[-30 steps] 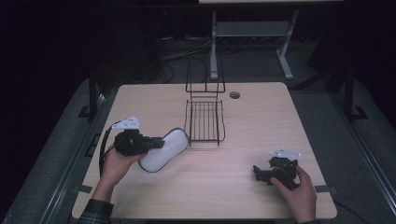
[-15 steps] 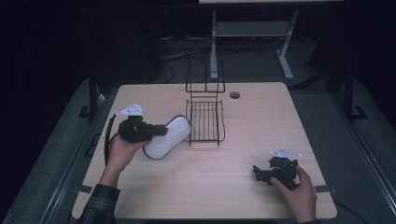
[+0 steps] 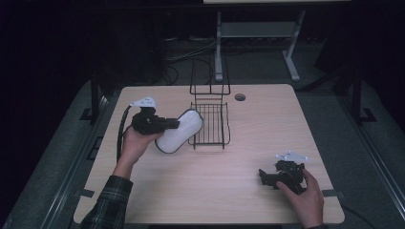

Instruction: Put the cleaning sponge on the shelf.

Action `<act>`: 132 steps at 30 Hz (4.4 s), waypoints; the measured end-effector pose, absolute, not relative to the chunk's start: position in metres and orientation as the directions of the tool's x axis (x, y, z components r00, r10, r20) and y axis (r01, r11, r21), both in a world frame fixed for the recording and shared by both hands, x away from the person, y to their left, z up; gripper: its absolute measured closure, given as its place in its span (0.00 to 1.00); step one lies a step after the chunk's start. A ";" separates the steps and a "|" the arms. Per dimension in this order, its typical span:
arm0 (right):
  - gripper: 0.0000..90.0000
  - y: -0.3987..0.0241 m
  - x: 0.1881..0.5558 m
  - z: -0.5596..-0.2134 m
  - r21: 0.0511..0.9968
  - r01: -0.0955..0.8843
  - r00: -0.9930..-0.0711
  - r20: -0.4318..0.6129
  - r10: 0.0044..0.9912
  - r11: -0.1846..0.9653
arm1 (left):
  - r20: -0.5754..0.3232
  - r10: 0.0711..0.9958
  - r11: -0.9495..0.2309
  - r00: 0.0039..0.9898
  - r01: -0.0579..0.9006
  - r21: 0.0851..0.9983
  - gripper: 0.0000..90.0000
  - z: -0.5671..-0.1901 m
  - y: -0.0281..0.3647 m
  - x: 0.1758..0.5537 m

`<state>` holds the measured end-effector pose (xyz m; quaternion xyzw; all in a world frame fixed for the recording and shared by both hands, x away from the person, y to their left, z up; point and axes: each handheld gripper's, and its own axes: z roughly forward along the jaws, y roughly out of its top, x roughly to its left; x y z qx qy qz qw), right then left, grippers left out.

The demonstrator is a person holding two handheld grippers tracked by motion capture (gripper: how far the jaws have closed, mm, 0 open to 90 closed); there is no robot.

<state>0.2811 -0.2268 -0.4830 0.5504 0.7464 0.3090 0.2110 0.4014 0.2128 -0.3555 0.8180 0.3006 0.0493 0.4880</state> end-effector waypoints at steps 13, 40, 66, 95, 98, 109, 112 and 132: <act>0.00 -0.227 0.281 -0.483 0.694 0.691 -0.305 0.026 0.952 0.203 | -0.251 0.526 -0.322 0.812 0.464 0.825 0.89 -0.363 0.191 0.433; 0.00 -0.227 0.281 -0.483 0.694 0.691 -0.305 0.026 0.952 0.203 | -0.285 0.539 -0.323 0.793 0.507 0.799 0.88 -0.387 0.153 0.477; 0.00 -0.227 0.281 -0.483 0.694 0.691 -0.306 0.025 0.952 0.204 | -0.126 0.643 -0.420 0.756 0.485 0.767 0.76 -0.408 0.152 0.489; 0.00 -0.227 0.281 -0.483 0.694 0.691 -0.305 0.025 0.952 0.203 | -0.169 0.548 -0.447 0.819 0.458 0.768 1.00 -0.413 0.163 0.438; 0.00 -0.227 0.281 -0.483 0.694 0.691 -0.305 0.025 0.952 0.203 | -0.175 0.519 -0.467 0.837 0.449 0.762 1.00 -0.421 0.154 0.432; 0.00 -0.227 0.281 -0.483 0.694 0.691 -0.305 0.025 0.952 0.203 | -0.195 0.494 -0.477 0.847 0.452 0.754 1.00 -0.431 0.135 0.433; 0.00 -0.227 0.281 -0.483 0.694 0.691 -0.306 0.025 0.952 0.203 | -0.191 0.495 -0.478 0.847 0.449 0.755 1.00 -0.430 0.134 0.435; 0.00 -0.227 0.281 -0.483 0.693 0.691 -0.305 0.025 0.952 0.203 | -0.161 0.545 -0.465 0.823 0.456 0.758 0.61 -0.408 0.177 0.377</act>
